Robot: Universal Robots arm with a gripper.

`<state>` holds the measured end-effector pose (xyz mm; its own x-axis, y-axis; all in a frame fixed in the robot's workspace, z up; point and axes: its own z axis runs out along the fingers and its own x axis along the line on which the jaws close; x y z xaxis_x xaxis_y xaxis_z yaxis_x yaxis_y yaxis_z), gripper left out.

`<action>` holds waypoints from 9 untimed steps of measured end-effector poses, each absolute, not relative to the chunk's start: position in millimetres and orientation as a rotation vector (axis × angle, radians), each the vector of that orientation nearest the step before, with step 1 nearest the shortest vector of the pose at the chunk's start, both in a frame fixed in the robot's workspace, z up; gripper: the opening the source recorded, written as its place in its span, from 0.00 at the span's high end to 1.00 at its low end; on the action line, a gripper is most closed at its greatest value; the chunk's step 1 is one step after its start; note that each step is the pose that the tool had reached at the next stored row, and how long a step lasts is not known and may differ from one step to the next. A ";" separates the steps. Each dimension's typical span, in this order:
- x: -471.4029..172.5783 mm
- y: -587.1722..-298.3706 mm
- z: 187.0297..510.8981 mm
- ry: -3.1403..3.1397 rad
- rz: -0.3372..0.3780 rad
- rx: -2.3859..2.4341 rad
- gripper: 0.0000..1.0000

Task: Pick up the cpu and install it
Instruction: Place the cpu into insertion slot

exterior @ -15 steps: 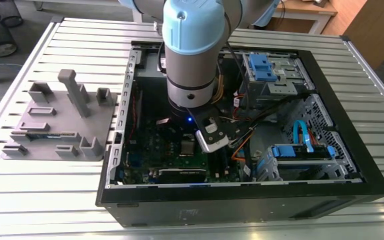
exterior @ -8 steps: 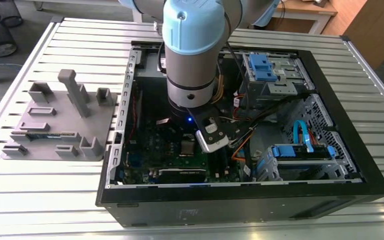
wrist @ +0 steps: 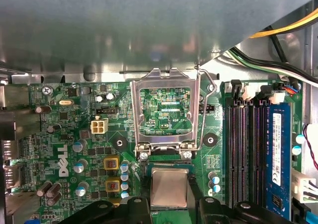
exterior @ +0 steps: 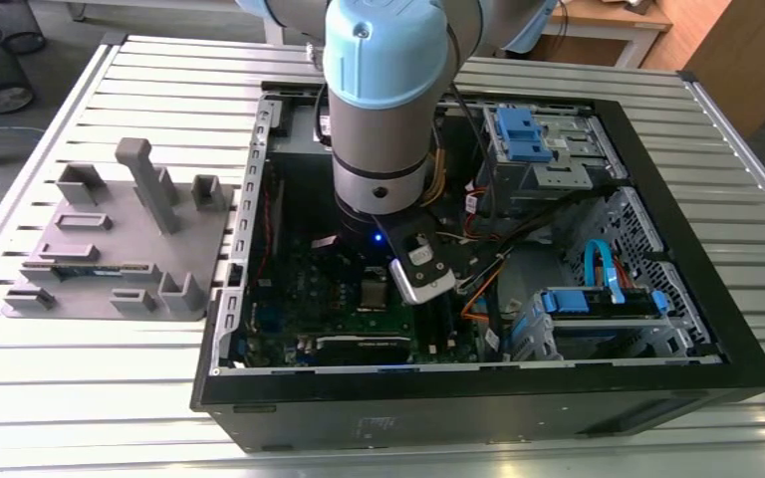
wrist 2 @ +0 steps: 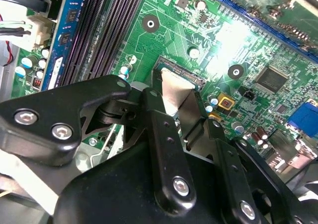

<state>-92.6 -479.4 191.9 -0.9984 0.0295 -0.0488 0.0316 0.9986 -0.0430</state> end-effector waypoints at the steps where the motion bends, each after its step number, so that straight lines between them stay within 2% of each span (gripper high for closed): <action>1: -92.6 -479.4 191.9 3.092 -0.068 0.047 0.62; 9: -92.4 -479.3 194.7 3.092 -0.070 0.047 0.62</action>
<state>-92.4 -479.3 194.7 -0.9984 0.0292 -0.0492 0.0314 0.9985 -0.0447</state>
